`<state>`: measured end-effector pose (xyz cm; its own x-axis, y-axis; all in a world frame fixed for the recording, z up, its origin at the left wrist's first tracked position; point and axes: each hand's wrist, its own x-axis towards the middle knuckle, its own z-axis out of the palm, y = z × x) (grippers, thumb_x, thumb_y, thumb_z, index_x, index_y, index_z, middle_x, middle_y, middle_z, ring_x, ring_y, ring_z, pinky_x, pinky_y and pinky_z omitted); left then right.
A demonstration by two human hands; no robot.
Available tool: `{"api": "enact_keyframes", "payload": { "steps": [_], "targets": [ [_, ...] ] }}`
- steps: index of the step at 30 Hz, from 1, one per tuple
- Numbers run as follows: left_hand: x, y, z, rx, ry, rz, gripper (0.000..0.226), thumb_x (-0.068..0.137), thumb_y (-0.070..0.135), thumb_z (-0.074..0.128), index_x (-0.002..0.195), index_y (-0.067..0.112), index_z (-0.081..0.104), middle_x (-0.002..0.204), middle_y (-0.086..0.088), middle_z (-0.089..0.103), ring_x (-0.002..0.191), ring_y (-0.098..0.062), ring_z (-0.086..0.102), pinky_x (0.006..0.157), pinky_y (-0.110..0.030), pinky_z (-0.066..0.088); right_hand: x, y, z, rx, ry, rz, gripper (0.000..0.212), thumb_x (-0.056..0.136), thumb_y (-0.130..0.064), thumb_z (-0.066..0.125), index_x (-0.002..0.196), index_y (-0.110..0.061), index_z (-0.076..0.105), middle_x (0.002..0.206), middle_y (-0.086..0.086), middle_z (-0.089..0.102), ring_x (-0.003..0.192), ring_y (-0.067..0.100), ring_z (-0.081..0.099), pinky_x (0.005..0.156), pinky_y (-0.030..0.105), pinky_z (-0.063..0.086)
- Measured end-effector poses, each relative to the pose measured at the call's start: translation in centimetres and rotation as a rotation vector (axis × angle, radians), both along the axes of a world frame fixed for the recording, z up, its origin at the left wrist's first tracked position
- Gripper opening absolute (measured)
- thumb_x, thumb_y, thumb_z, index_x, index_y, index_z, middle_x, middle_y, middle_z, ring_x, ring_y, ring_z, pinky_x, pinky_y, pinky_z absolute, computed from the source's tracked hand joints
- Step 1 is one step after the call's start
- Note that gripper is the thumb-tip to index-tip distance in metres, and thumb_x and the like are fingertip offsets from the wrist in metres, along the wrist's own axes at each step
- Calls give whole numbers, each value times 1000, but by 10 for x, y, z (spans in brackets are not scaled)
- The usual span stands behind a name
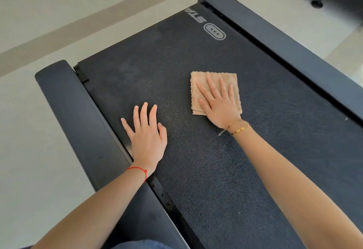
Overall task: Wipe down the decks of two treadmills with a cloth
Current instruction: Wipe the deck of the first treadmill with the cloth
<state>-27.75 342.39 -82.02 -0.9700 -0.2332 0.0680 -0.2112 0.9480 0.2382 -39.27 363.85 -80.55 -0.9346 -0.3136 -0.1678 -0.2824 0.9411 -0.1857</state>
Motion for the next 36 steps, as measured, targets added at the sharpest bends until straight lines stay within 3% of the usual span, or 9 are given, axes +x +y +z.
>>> {"api": "enact_keyframes", "payload": {
  "steps": [5,13,19,25,30,33,36],
  "targets": [
    [0,1,0,-4,-10,5,53,97,25,39,150,18,37,160,-7,30,150,-30,19,115,-68,12,-5,32,0,-18,-19,-175,53,104,-53,16,155,-47,1,166,-11,-7,152,29,-11,121,49,-12],
    [-1,2,1,-3,-7,14,53,97,26,37,150,19,38,160,-6,30,151,-29,20,116,-67,11,-83,3,8,-9,-56,-444,56,104,-49,11,157,-39,-1,166,-1,-12,149,39,-17,118,58,-14],
    [-2,1,2,-4,-20,12,57,96,30,24,150,19,38,160,-6,30,151,-29,19,116,-67,11,-89,-10,8,20,-82,-369,56,103,-50,9,157,-38,-3,166,-1,-14,149,39,-18,117,59,-14],
    [-2,1,4,5,-14,8,59,94,31,21,149,18,40,159,-8,33,150,-30,21,115,-68,12,-45,-44,3,13,-28,-7,55,104,-50,13,157,-40,1,166,-5,-11,150,37,-15,119,57,-13],
    [1,0,6,19,-13,-10,57,96,30,25,149,17,39,159,-9,31,150,-31,20,115,-68,11,14,-31,-4,9,17,160,55,103,-53,15,155,-45,-1,166,-9,-6,151,31,-13,119,51,-14],
    [2,0,4,17,-22,-9,53,98,26,35,150,17,38,159,-9,31,150,-31,19,115,-69,12,32,3,-5,16,27,110,55,102,-55,14,155,-46,3,166,-11,-5,152,29,-11,119,48,-14],
    [2,2,5,12,-29,-9,54,98,26,36,150,17,37,160,-9,30,151,-31,18,115,-68,11,24,30,-3,2,5,-83,55,102,-55,14,155,-46,4,166,-10,-4,152,30,-10,120,49,-13]
  ]
}}
